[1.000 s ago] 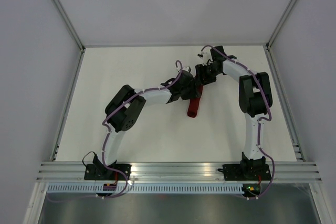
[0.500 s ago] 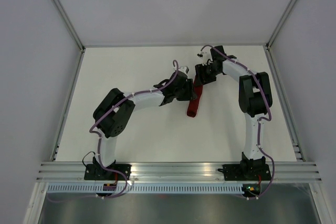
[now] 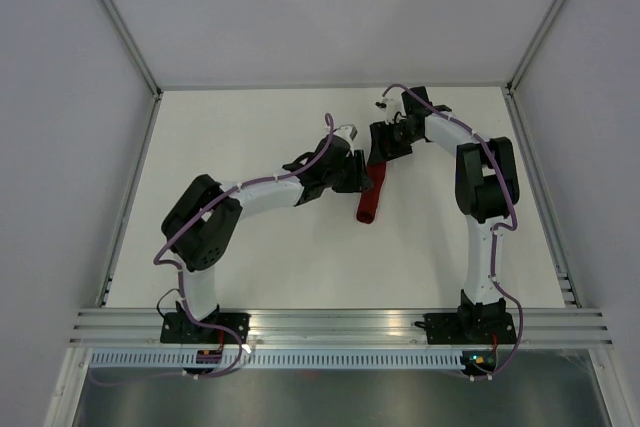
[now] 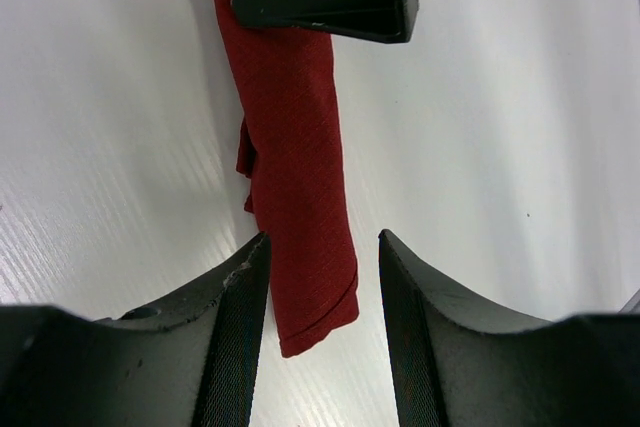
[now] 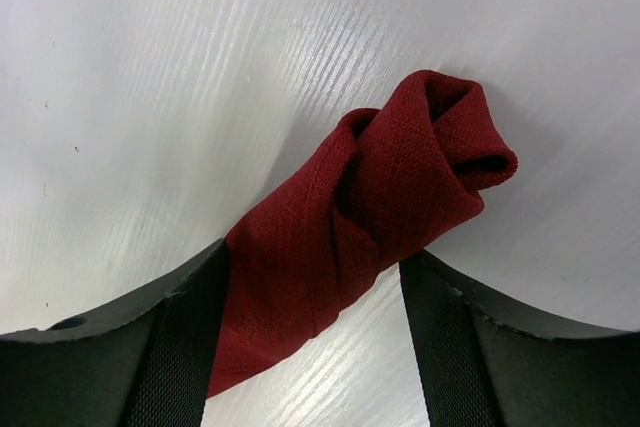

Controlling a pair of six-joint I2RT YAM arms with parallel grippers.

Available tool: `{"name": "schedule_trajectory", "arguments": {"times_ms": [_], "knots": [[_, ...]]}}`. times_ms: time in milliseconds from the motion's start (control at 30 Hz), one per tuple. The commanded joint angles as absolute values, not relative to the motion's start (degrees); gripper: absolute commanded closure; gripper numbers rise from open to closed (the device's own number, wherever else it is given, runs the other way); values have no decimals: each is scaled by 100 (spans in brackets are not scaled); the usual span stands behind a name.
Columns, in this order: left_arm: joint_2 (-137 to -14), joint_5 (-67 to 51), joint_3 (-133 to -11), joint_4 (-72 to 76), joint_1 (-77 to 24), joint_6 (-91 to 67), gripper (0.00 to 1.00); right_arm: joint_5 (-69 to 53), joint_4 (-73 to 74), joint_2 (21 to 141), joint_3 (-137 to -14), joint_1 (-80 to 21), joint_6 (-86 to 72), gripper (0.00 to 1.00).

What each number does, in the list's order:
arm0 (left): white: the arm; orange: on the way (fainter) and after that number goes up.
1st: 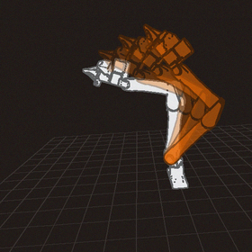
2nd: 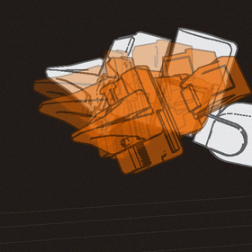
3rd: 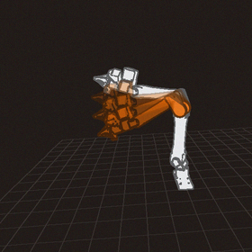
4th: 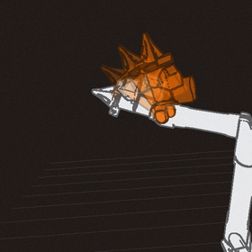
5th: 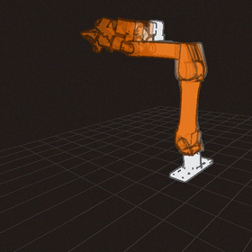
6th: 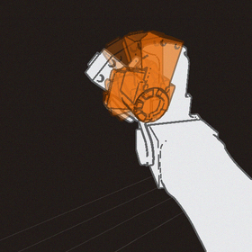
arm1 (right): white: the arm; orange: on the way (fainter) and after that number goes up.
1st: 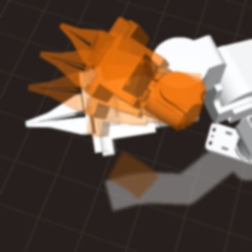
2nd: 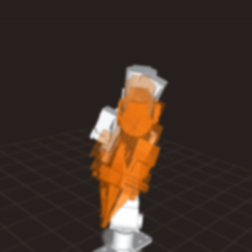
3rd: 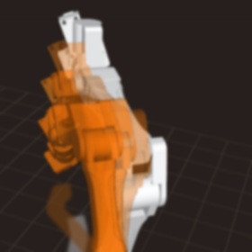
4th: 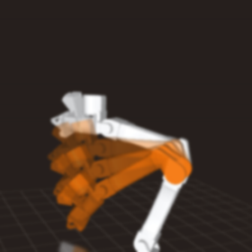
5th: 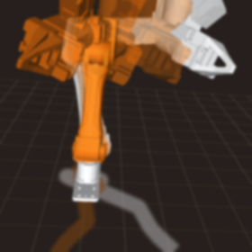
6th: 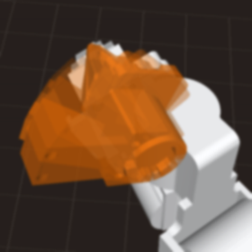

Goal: Fold the napkin, place the utensils inside, and roll it up
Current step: Roll the napkin at the center of the board, then reset both arms

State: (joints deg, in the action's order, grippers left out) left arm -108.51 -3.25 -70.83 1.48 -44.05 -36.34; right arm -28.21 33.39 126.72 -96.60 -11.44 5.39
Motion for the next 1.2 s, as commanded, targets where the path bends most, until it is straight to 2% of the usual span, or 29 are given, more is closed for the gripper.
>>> {"name": "schedule_trajectory", "arguments": {"times_ms": [0,233,400,800,900,1167], "knots": [[-10494,-457,-7040,360,-4421,-3331,48,-2935,3392,12349,-9896,-1143,483,26],[-10082,-378,-6882,273,-4368,-3094,47,-3129,3401,12050,-10046,-949,404,16],[-9608,-404,-6716,185,-4351,-2892,47,-3225,3516,11822,-10152,-791,413,14],[-7534,-396,-5943,-492,-4026,-2277,45,-3753,3402,9292,-8739,280,483,8],[-6850,-378,-5705,-737,-3912,-2119,42,-3736,3454,8483,-8150,588,667,7],[-5020,-141,-4685,-1002,-3806,-2066,23,-2787,3472,6444,-6760,765,835,2]]}}
